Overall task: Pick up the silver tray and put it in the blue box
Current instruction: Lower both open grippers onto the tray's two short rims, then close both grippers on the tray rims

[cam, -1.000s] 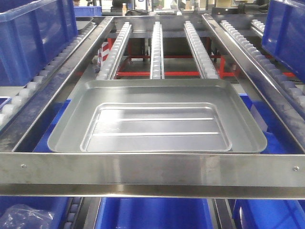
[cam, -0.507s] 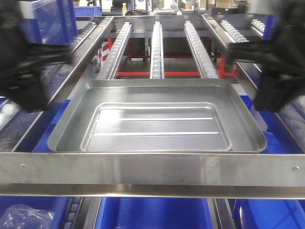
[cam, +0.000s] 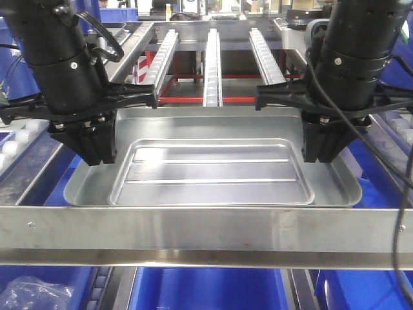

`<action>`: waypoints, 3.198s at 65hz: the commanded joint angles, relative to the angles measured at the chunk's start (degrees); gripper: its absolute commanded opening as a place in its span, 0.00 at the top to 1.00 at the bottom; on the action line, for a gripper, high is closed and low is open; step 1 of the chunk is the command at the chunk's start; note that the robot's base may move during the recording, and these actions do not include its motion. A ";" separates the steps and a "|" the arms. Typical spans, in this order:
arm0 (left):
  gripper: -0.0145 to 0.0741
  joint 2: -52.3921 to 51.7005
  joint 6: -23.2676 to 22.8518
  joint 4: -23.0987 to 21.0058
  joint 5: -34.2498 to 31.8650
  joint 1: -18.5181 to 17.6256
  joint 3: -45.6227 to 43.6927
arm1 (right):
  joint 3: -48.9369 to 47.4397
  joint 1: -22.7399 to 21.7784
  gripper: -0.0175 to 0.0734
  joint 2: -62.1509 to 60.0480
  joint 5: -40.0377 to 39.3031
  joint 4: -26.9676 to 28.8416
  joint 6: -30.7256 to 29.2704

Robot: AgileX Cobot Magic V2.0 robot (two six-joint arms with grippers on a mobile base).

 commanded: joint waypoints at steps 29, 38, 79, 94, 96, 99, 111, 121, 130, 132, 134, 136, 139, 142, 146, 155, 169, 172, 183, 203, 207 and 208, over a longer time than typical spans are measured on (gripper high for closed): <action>0.84 -2.26 -0.44 -0.21 -2.57 -0.49 -1.96 | -6.52 -0.09 0.74 1.28 0.61 -1.60 -3.03; 0.84 -2.26 -0.21 1.25 -4.96 -1.52 -2.19 | -6.71 -0.09 0.74 1.52 0.67 -0.84 -3.03; 0.84 1.64 -5.13 5.89 -0.29 -3.80 -5.69 | -6.71 -0.09 0.74 1.85 0.56 -0.12 -3.03; 0.84 1.64 -5.13 6.95 0.32 -3.80 -5.69 | -6.71 -0.09 0.74 1.85 -0.18 -0.12 -3.03; 0.84 1.64 -5.13 7.20 0.32 -3.80 -5.69 | -6.71 -0.09 0.74 1.85 -0.22 -0.12 -3.03; 0.84 1.64 -5.13 7.46 0.32 -3.80 -5.69 | -6.71 -0.09 0.74 1.85 -0.29 -0.12 -3.03; 0.74 1.64 -5.13 7.24 0.32 -3.80 -5.69 | -6.71 -0.09 0.74 1.85 -0.33 -0.12 -3.03; 0.53 1.64 -5.13 6.22 0.32 -3.80 -5.69 | -6.71 -0.09 0.52 1.85 -0.22 -0.12 -3.03; 0.54 1.89 -5.13 6.32 -0.01 -3.80 -5.69 | -6.71 -0.09 0.36 1.89 -1.15 -0.12 -3.03; 0.54 2.11 -5.13 6.32 -0.26 -3.80 -5.69 | -6.71 -0.09 0.36 1.89 -1.42 -0.12 -3.03; 0.54 2.26 -5.13 6.32 -0.51 -3.80 -5.69 | -6.71 -0.09 0.36 1.89 -1.56 -0.12 -3.03; 0.54 2.66 -5.13 6.32 -0.77 -3.80 -5.69 | -6.71 -0.09 0.36 1.89 -1.56 -0.12 -3.03; 0.54 3.17 -5.13 6.32 -0.77 -3.80 -5.69 | -6.71 -0.09 0.36 1.89 -1.41 -0.12 -3.03; 0.54 3.54 -5.13 6.06 -0.77 -3.80 -5.69 | -6.71 -0.09 0.36 1.89 -1.34 -0.12 -3.03; 0.54 3.64 -5.13 5.94 -0.77 -3.80 -5.69 | -6.71 -0.09 0.36 1.96 -1.56 -0.12 -3.03; 0.54 3.64 -5.13 6.28 -1.22 -3.52 -5.69 | -6.71 -0.09 0.36 2.90 -1.93 -0.12 -3.03; 0.54 3.77 -5.13 6.06 -2.00 -2.90 -5.69 | -6.71 -0.09 0.36 5.15 -2.09 -0.06 -3.03; 0.54 3.89 -5.13 5.93 -2.27 -2.90 -5.69 | -6.71 -0.09 0.36 5.37 -2.17 -0.06 -2.97; 0.54 5.31 -5.13 5.58 -2.07 -2.90 -5.69 | -6.71 -0.09 0.36 6.21 -2.21 0.77 -2.93; 0.54 5.80 -5.13 5.32 -0.79 -2.90 -5.57 | -6.71 -0.09 0.36 6.22 -2.56 0.88 -2.93; 0.54 5.80 -5.13 5.32 -0.70 -2.90 -5.57 | -6.71 -0.09 0.36 6.22 -2.63 0.88 -2.93; 0.54 5.80 -5.13 5.32 -0.70 -2.90 -5.57 | -6.71 -0.09 0.36 6.22 -2.63 0.88 -2.93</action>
